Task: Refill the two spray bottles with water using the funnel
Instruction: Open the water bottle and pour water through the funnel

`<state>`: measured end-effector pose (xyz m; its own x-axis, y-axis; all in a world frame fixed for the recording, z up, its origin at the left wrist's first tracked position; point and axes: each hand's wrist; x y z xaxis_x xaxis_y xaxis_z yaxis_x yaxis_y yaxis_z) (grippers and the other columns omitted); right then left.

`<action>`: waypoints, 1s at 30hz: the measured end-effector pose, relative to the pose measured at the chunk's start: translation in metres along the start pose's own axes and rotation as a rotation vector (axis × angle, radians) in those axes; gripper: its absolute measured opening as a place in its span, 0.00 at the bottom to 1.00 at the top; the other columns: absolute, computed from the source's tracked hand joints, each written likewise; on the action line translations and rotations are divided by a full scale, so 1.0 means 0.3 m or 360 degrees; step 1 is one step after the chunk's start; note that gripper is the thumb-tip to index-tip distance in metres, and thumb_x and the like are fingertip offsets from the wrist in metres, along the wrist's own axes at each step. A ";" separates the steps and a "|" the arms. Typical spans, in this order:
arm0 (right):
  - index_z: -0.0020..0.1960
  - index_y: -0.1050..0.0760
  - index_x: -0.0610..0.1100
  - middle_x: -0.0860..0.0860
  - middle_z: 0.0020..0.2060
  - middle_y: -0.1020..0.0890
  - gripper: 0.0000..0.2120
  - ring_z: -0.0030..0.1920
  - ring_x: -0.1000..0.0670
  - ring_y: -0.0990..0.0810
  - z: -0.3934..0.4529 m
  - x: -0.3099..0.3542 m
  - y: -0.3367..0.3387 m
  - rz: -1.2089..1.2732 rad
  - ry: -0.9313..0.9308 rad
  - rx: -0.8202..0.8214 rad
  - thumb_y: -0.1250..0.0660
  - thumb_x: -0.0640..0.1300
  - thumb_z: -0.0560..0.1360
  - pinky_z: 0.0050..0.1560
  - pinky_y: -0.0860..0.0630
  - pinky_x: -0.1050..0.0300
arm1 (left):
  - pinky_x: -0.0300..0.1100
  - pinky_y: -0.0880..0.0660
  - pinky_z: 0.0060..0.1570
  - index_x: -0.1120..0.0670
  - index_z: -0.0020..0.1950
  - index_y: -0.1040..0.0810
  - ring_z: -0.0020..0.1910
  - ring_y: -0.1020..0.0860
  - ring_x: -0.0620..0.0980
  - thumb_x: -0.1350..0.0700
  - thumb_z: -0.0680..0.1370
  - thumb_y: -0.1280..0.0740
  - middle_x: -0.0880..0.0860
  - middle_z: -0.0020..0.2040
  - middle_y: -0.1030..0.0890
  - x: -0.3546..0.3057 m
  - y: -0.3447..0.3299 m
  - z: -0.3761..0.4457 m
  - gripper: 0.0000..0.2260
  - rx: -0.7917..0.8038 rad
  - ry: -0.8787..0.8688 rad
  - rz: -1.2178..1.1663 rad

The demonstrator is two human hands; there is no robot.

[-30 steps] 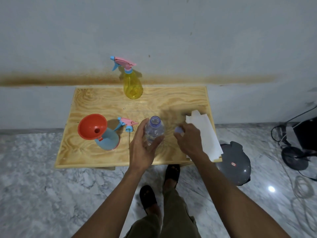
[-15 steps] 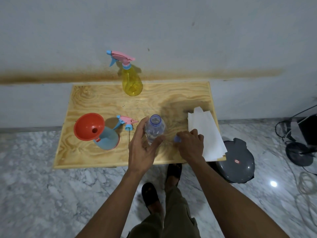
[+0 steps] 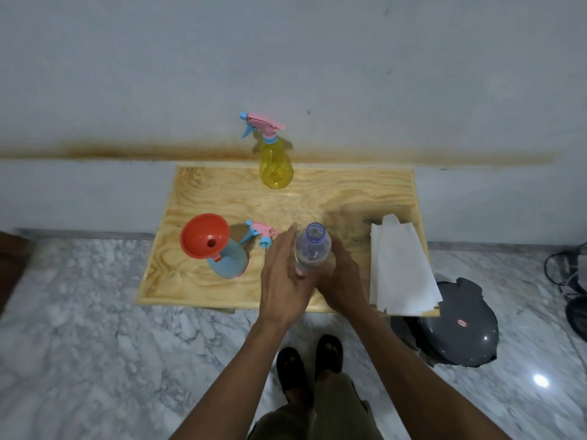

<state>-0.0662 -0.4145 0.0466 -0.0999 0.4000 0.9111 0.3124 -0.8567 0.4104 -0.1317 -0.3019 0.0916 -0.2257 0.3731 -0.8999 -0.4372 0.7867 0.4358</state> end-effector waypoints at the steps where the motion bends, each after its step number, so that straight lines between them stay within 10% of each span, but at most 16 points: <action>1: 0.66 0.27 0.49 0.65 0.49 0.22 0.29 0.48 0.74 0.23 0.000 0.009 -0.005 0.0041 0.0024 -0.0007 0.22 0.48 0.68 0.45 0.32 0.80 | 0.33 0.32 0.67 0.50 0.77 0.33 0.69 0.33 0.32 0.45 0.71 0.22 0.42 0.71 0.30 -0.013 0.017 -0.007 0.38 -0.0038 -0.0006 0.0014; 10: 0.63 0.32 0.56 0.61 0.50 0.20 0.34 0.47 0.64 0.22 0.042 0.036 -0.038 -0.0015 0.0077 -0.0006 0.17 0.51 0.64 0.45 0.30 0.77 | 0.46 0.28 0.63 0.56 0.70 0.28 0.64 0.27 0.53 0.43 0.72 0.24 0.55 0.63 0.25 -0.064 0.272 -0.015 0.32 -0.1022 0.0029 0.0317; 16: 0.65 0.31 0.48 0.59 0.49 0.20 0.34 0.46 0.58 0.21 0.061 0.047 -0.041 -0.0081 0.0149 0.0050 0.18 0.52 0.65 0.42 0.31 0.78 | 0.54 0.34 0.72 0.55 0.76 0.35 0.74 0.36 0.55 0.34 0.66 0.24 0.55 0.72 0.32 0.061 0.342 0.059 0.46 -0.0824 0.0546 0.0334; 30: 0.68 0.32 0.45 0.52 0.58 0.22 0.35 0.52 0.58 0.24 0.109 0.226 -0.059 -0.0272 0.0564 0.0321 0.20 0.51 0.67 0.50 0.32 0.74 | 0.46 0.30 0.61 0.55 0.75 0.32 0.65 0.26 0.54 0.37 0.64 0.21 0.55 0.67 0.26 0.146 0.433 0.121 0.45 -0.0519 0.0407 0.0421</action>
<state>-0.0476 -0.3614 0.0998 -0.4731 0.3640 0.8023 0.4376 -0.6933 0.5726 -0.1667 -0.1656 0.1081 -0.5543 0.3745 -0.7433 -0.5766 0.4712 0.6674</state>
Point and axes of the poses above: each hand's wrist, its own z-axis towards the middle knuckle, its own y-axis out of the back of the hand, x = y × z
